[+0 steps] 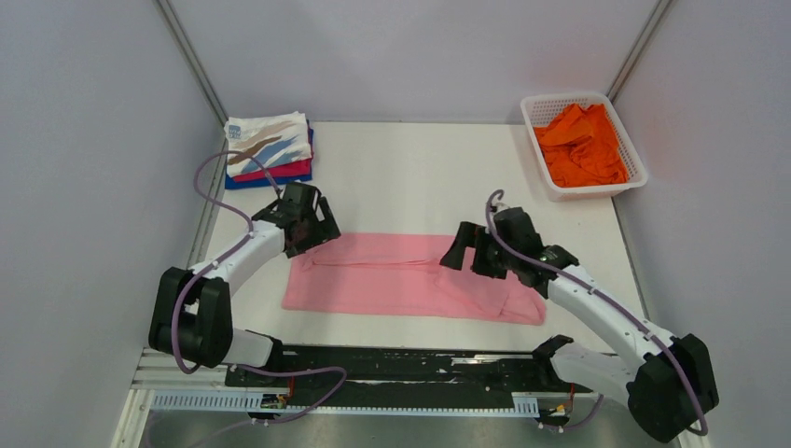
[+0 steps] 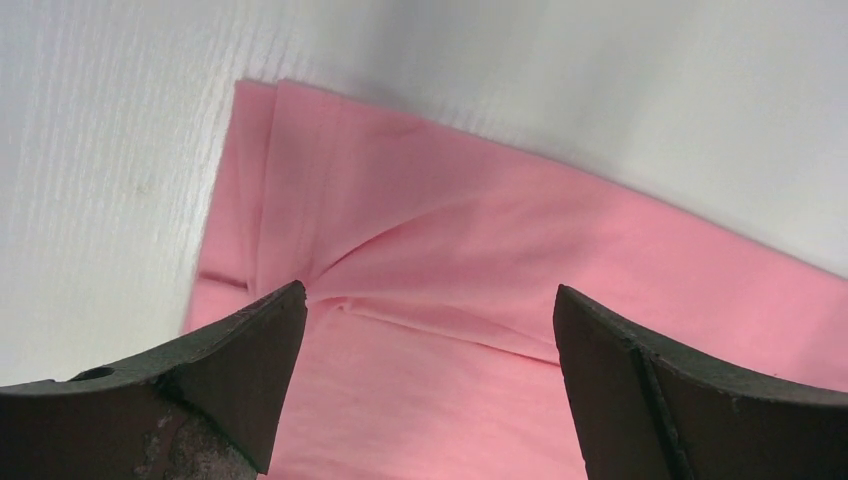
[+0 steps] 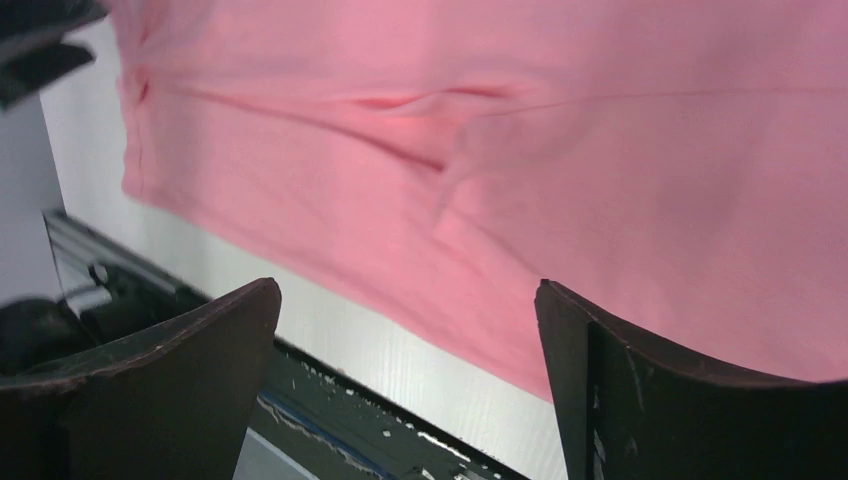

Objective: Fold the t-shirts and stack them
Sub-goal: Fold the other side of the tshirt into a rectangle, then rotate the tshirt 90 degrees

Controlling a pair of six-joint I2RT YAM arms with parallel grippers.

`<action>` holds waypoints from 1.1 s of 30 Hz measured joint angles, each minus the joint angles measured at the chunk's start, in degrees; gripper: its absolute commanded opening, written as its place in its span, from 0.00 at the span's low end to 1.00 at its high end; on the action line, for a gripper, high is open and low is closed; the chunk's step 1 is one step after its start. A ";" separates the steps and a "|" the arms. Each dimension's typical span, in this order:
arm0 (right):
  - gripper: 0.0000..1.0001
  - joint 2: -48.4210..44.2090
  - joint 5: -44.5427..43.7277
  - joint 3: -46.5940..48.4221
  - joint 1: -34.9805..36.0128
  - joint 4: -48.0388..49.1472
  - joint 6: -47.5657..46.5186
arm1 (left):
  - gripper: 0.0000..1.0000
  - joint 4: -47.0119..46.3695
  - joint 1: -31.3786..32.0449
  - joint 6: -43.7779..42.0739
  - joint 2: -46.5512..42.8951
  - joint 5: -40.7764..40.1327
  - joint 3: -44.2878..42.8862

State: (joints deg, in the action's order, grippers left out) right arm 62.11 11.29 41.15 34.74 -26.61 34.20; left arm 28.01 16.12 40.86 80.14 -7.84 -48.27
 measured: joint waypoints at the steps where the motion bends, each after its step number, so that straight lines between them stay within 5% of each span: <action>1: 1.00 -1.36 0.09 -1.29 -3.06 -0.13 1.57 | 1.00 -0.20 0.22 -0.02 -0.37 0.11 -0.31; 4: 1.00 -4.00 0.44 -6.91 -12.22 -0.76 7.08 | 1.00 -1.44 1.25 -0.11 -0.98 1.18 -1.05; 9: 1.00 -1.11 1.25 -12.17 -15.19 -3.08 12.66 | 1.00 -5.09 3.15 -0.24 1.57 5.66 -0.74; 17: 1.00 13.09 0.85 -5.66 -18.71 0.92 16.15 | 1.00 -9.75 3.30 -0.33 3.96 9.53 4.76; 26: 1.00 43.52 2.45 23.54 -24.46 11.26 9.27 | 1.00 -13.66 10.38 -0.26 -4.04 16.28 12.68; 33: 1.00 70.14 10.25 61.16 -23.96 9.49 -3.30 | 1.00 -18.53 19.96 2.21 -9.25 24.76 19.02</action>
State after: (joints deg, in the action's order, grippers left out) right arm 132.25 21.54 102.30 10.79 -17.12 30.89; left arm 9.47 36.07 43.07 70.89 16.93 -29.26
